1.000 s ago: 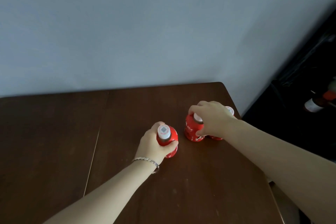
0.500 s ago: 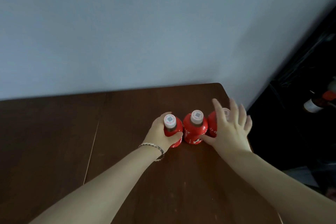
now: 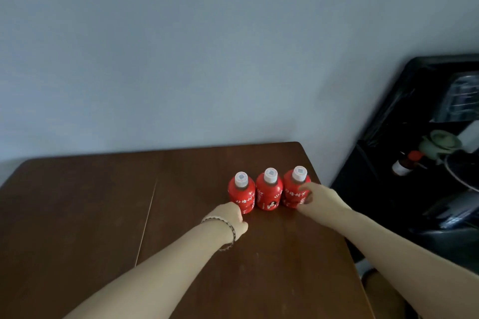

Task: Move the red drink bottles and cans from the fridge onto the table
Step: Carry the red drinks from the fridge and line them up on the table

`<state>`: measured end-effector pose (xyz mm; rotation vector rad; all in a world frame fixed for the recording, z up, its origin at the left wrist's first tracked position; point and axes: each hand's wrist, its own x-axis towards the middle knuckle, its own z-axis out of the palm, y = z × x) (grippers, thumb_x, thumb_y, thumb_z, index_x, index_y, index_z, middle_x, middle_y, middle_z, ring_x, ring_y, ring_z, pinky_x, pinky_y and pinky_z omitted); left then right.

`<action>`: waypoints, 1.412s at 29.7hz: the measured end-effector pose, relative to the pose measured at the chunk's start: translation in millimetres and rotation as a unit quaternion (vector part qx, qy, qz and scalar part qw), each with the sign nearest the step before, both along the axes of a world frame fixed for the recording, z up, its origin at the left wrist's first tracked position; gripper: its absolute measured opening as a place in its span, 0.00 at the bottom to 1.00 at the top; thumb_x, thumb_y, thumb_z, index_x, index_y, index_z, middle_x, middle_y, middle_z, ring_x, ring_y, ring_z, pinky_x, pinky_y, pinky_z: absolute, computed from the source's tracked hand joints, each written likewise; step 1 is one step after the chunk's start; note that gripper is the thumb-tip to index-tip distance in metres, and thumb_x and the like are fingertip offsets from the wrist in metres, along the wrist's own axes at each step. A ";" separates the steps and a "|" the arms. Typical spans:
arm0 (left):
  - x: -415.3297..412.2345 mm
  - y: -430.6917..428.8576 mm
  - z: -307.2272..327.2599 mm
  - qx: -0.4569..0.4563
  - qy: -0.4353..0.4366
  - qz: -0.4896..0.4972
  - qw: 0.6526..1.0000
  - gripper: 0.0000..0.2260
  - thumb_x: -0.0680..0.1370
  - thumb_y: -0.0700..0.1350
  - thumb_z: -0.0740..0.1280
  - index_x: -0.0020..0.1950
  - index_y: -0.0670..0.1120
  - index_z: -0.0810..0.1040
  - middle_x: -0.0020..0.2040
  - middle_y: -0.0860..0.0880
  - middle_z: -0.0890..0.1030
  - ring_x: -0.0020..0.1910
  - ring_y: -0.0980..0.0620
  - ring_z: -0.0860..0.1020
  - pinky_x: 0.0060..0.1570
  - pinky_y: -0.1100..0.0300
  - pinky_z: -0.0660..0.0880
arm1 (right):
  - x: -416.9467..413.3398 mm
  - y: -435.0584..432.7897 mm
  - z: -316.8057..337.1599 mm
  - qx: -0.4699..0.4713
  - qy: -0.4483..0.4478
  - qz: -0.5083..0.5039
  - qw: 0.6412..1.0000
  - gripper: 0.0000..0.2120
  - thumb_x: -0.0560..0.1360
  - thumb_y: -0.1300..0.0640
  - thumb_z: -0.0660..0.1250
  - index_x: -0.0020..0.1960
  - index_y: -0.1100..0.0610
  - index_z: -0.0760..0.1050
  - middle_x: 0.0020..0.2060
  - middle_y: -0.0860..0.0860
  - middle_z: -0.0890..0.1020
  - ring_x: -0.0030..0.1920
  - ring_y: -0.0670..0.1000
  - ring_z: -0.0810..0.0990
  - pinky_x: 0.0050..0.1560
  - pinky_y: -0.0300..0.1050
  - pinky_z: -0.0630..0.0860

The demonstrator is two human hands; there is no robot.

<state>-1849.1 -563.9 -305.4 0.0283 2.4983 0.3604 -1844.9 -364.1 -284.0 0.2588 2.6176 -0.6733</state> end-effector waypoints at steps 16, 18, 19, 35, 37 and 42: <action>176.1 33.0 139.9 0.110 0.141 -0.351 0.919 0.11 0.79 0.48 0.59 0.51 0.46 0.79 0.49 0.47 0.82 0.49 0.48 0.80 0.51 0.55 0.77 | 287.3 -25.0 126.3 0.166 0.002 -0.091 0.982 0.16 0.76 0.51 0.61 0.63 0.54 0.73 0.59 0.52 0.77 0.58 0.54 0.77 0.55 0.45 0.75; 215.2 57.5 152.7 0.123 0.151 -0.400 0.896 0.09 0.78 0.49 0.60 0.51 0.49 0.78 0.51 0.48 0.81 0.50 0.48 0.79 0.51 0.55 0.77 | 348.7 -17.9 141.0 0.170 0.003 -0.146 0.975 0.16 0.77 0.52 0.61 0.63 0.55 0.74 0.59 0.53 0.78 0.58 0.55 0.77 0.58 0.48 0.75; 226.7 63.8 157.1 0.126 0.152 -0.412 0.889 0.09 0.78 0.50 0.60 0.52 0.50 0.78 0.52 0.49 0.81 0.51 0.48 0.79 0.51 0.56 0.76 | 364.9 -15.7 144.3 0.173 0.002 -0.163 0.971 0.16 0.78 0.52 0.60 0.63 0.56 0.74 0.58 0.53 0.78 0.58 0.55 0.77 0.59 0.48 0.75; 819.2 247.1 227.5 0.219 0.178 -0.810 0.514 0.13 0.79 0.46 0.58 0.57 0.44 0.78 0.58 0.44 0.79 0.56 0.43 0.77 0.52 0.57 0.74 | 994.5 -26.2 218.0 0.254 -0.104 -0.639 0.718 0.13 0.76 0.52 0.61 0.58 0.54 0.76 0.58 0.52 0.79 0.59 0.55 0.77 0.52 0.43 0.73; 900.4 248.8 238.7 0.226 0.185 -0.834 0.467 0.14 0.80 0.44 0.55 0.59 0.45 0.78 0.59 0.45 0.79 0.58 0.44 0.77 0.53 0.56 0.74 | 1069.8 -37.7 228.3 0.260 -0.126 -0.678 0.676 0.13 0.75 0.53 0.61 0.57 0.55 0.77 0.57 0.53 0.80 0.57 0.56 0.78 0.52 0.45 0.74; 1093.1 259.6 270.2 0.244 0.163 -0.881 0.370 0.14 0.80 0.43 0.56 0.60 0.42 0.77 0.60 0.43 0.78 0.59 0.43 0.77 0.57 0.53 0.74 | 1239.6 -58.8 257.5 0.258 -0.161 -0.759 0.576 0.13 0.75 0.55 0.61 0.55 0.58 0.78 0.55 0.55 0.81 0.54 0.59 0.80 0.49 0.47 0.75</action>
